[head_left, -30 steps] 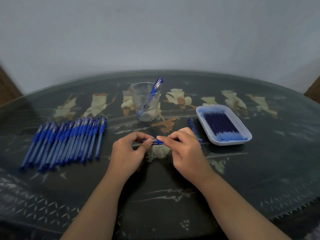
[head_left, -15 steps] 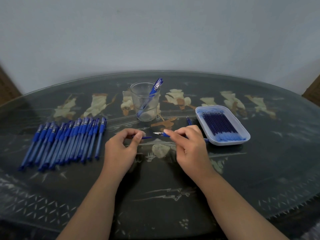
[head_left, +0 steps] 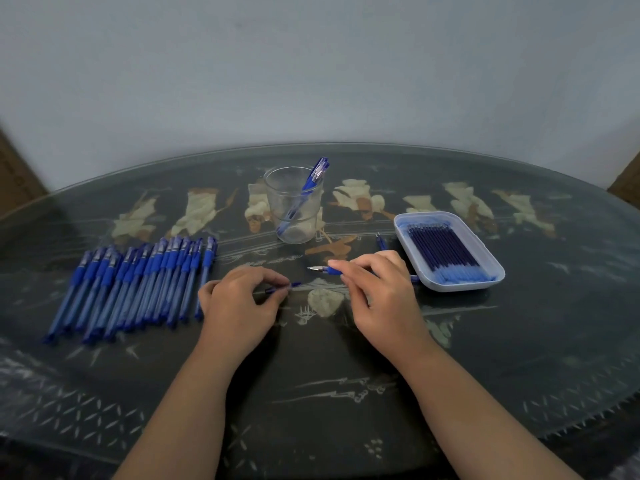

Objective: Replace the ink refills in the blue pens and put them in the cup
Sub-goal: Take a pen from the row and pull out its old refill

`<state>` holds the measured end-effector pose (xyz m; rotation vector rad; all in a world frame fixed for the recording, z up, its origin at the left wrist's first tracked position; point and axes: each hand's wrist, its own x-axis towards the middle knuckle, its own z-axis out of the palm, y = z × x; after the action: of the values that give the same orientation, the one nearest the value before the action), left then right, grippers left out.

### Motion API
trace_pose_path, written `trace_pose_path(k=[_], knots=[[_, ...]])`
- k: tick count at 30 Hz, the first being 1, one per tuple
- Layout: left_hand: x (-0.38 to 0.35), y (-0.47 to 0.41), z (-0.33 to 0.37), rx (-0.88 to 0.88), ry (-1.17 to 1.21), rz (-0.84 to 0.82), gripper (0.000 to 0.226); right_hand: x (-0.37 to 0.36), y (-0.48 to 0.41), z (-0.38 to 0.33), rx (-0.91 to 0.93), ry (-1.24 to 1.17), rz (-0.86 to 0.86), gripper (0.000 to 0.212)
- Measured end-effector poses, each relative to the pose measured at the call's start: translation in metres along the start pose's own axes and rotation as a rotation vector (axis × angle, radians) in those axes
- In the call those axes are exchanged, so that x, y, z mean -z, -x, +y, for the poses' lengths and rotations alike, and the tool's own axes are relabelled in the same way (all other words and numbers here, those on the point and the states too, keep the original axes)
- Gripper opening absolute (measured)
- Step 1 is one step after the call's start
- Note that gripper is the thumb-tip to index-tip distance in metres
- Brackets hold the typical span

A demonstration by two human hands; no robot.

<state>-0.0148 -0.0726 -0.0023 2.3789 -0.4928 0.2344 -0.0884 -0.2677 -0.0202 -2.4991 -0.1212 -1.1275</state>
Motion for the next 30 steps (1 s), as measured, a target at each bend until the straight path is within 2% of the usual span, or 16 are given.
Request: trace_pose_path(k=[11, 15, 19, 22, 24, 26, 29, 30], knots=[[-0.002, 0.000, 0.000, 0.023, 0.020, -0.002, 0.015, -0.001, 0.000, -0.002, 0.015, 0.013, -0.049, 0.029], [-0.001, -0.001, 0.001, -0.098, 0.164, 0.016, 0.032, 0.000, -0.001, -0.003, 0.027, -0.032, -0.074, 0.030], [-0.008, -0.002, 0.006, -0.226, 0.215, 0.052, 0.023, -0.002, -0.001, -0.003, 0.050, -0.067, -0.100, 0.027], [-0.012, -0.001, 0.010, -0.216, 0.205, 0.080, 0.031, -0.003, -0.001, -0.003, 0.065, -0.069, -0.117, 0.025], [-0.013, -0.001, 0.010, -0.219, 0.191, 0.079, 0.024, -0.002, -0.001, -0.005, 0.070, -0.054, -0.120, 0.025], [-0.015, -0.002, 0.009, -0.197, 0.171, 0.088, 0.007, -0.001, -0.002, -0.007, 0.075, -0.038, -0.119, 0.026], [-0.016, 0.000, 0.009, -0.190, 0.110, 0.107, 0.032, -0.001, -0.003, -0.009, 0.084, -0.023, -0.111, 0.028], [-0.015, 0.000, 0.009, -0.193, 0.108, 0.111, 0.033, -0.001, -0.003, -0.009, 0.077, -0.024, -0.098, 0.029]])
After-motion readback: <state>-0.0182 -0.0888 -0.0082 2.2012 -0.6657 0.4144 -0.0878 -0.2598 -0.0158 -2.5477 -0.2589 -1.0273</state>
